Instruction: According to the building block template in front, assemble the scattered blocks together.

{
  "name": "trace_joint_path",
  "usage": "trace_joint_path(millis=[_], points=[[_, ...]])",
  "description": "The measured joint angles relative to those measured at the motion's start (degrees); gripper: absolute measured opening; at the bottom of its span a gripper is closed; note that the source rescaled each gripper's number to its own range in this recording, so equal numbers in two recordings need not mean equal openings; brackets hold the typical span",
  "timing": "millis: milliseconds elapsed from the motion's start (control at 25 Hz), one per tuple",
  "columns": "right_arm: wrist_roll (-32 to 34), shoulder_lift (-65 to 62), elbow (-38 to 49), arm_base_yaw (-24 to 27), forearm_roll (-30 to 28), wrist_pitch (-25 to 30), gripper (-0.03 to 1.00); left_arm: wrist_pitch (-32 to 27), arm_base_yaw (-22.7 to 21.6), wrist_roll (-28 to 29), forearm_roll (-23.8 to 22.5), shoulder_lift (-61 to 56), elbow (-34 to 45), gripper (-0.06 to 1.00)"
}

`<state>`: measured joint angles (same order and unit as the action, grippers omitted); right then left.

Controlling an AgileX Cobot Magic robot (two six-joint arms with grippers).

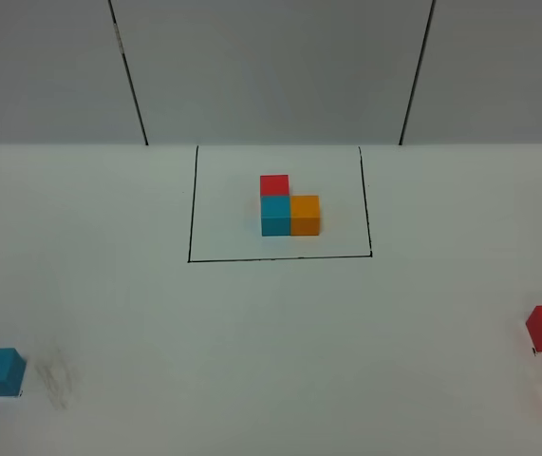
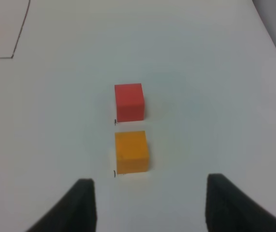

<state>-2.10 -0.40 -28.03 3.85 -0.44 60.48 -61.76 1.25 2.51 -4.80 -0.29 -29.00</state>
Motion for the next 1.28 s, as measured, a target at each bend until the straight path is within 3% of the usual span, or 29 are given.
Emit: trace_joint_path(millis=[920,1280], points=[[0.0,0.0,0.0,0.0,0.0,0.0,0.11,0.07,0.0,0.39,-0.6,0.8,-0.06,1.0],[0.0,0.0,0.0,0.0,0.0,0.0,0.11,2.66,0.0,9.87,-10.41,26.94,-9.21,1.0]])
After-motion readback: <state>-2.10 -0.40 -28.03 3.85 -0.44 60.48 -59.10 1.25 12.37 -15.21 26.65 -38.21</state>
